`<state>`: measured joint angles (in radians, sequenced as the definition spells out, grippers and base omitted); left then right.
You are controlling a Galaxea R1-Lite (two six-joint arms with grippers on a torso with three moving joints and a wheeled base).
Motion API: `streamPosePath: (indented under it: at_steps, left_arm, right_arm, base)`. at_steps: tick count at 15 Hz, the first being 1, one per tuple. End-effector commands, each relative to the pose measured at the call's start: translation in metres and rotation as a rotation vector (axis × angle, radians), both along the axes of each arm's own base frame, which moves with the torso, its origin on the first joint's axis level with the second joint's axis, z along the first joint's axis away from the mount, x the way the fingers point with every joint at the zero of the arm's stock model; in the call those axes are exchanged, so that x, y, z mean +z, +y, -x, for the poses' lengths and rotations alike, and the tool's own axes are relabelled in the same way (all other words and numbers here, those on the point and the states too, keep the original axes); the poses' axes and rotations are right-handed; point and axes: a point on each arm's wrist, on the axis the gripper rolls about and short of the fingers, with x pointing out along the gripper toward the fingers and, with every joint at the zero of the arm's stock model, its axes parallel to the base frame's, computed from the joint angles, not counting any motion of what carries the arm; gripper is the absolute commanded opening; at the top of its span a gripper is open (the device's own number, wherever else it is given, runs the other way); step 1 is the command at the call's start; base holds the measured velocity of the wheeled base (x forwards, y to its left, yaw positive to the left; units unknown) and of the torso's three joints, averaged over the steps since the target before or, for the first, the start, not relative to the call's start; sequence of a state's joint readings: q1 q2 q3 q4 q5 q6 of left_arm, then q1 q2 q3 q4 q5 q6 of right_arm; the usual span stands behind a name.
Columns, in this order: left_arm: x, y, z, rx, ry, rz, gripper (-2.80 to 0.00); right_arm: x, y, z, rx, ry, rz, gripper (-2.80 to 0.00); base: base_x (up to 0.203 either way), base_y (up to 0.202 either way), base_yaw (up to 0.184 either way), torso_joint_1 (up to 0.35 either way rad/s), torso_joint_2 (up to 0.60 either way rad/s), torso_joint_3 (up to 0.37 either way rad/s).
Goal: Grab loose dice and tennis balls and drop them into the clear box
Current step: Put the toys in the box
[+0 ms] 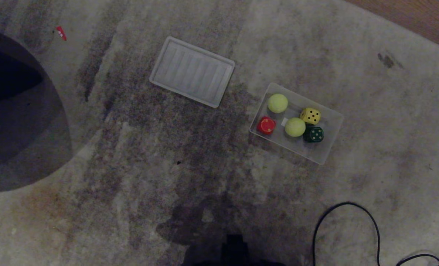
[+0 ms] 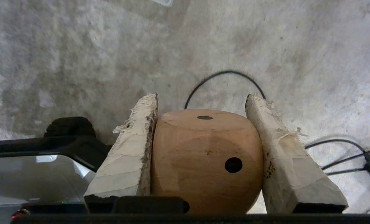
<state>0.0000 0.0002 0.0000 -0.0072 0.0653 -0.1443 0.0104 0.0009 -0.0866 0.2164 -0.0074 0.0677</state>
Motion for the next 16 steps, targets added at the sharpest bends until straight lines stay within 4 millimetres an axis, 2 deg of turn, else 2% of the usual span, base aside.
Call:
streamPosePath:
  at_steps: [1,7,10,12,14,16]
  left_arm:
    - [0.0,0.0,0.0,0.001,0.001,0.001,-2.8]
    - [0.0,0.0,0.0,0.001,0.001,0.001,-2.8]
    - [0.0,0.0,0.0,0.001,0.002,0.001,-2.8]
    - [0.0,0.0,0.0,0.001,0.002,0.001,-2.8]
    - [0.0,0.0,0.0,0.001,0.001,0.001,-2.8]
    - [0.0,0.0,0.0,0.001,0.001,0.001,-2.8]
  right_arm:
    - [0.0,0.0,0.0,0.002,0.0,0.01,-2.8]
    - [0.002,0.0,0.0,-0.003,-0.006,0.0,-2.8]
    - [0.028,0.0,-0.01,-0.006,0.077,-0.025,-2.8]
    - [0.051,0.0,-0.035,-0.022,0.206,-0.082,-2.8]
    - [0.068,0.001,-0.075,-0.038,0.293,-0.114,-2.8]
    - [0.073,0.0,-0.128,-0.066,0.341,-0.134,-2.8]
  base:
    - [0.0,0.0,0.0,0.002,0.0,-0.078]
    - [0.0,0.0,0.0,0.0,0.0,-0.007]
    - [0.0,0.0,0.0,0.0,0.0,0.0]
    - [0.0,0.0,0.0,0.0,0.0,0.0]
    - [0.0,0.0,0.0,0.0,0.0,0.0]
    - [0.0,0.0,0.0,0.0,0.0,0.0]
